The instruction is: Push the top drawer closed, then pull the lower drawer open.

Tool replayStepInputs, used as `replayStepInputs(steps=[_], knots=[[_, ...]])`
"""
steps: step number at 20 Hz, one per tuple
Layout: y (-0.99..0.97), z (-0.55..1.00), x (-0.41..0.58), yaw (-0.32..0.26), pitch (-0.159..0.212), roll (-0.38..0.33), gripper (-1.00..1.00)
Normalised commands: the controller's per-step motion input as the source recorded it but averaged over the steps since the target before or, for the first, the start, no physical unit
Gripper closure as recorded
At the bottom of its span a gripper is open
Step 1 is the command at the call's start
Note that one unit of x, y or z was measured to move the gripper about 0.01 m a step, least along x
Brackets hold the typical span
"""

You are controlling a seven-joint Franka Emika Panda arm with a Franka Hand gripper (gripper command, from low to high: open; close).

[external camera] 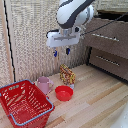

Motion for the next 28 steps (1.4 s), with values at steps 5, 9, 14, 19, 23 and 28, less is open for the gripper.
replayStepInputs(steps=[5,9,14,19,23,28], knots=[[0.09,0.14,0.0,0.135,0.003,-0.259,-1.0],[0.0,0.2,0.0,0.151,0.0,-0.319,-1.0],[0.0,0.2,0.0,0.151,0.0,-0.321,-1.0],[0.0,0.18,0.006,0.138,0.0,-0.337,-1.0],[0.0,0.16,0.044,0.128,0.0,-0.349,-1.0],[0.0,0.15,0.047,0.128,0.0,-0.352,-1.0]])
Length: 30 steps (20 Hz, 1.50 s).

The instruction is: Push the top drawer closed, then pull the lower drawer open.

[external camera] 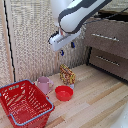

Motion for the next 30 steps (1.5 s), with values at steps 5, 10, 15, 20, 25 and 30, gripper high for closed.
replayStepInputs(steps=[5,10,15,20,25,30], knots=[[0.0,0.14,0.046,0.13,0.0,-0.353,-1.0],[0.0,0.1,0.016,0.13,0.0,-0.364,-1.0],[0.0,0.05,0.004,0.131,0.0,-0.374,-1.0],[0.0,0.0,0.018,0.132,-0.007,-0.375,-1.0],[0.0,0.0,0.077,0.124,-0.024,-0.375,-1.0],[0.0,0.03,0.182,0.089,-0.026,-0.375,-1.0]])
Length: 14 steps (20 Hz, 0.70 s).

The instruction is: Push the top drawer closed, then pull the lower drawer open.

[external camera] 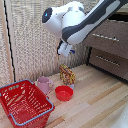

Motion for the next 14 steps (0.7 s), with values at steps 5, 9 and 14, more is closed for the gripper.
replayStepInputs(steps=[5,9,14], knots=[[0.0,0.21,0.183,-0.013,-0.085,-0.338,-1.0],[0.0,0.27,0.15,-0.081,-0.132,-0.301,-1.0],[-0.2,0.23,0.027,-0.05,-0.162,-0.201,-1.0]])
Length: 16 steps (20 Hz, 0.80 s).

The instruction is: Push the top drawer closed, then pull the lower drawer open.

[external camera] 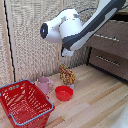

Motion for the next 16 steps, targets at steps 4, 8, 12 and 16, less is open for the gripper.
replayStepInputs(steps=[4,8,12,16], knots=[[-0.32,0.0,0.0,0.0,-0.151,-0.146,-1.0],[-0.31,-0.05,0.0,0.031,-0.134,-0.154,-1.0],[-0.4,0.04,0.0,0.057,-0.088,-0.092,-1.0],[-0.5,0.18,-0.003,0.063,-0.008,-0.094,-1.0]])
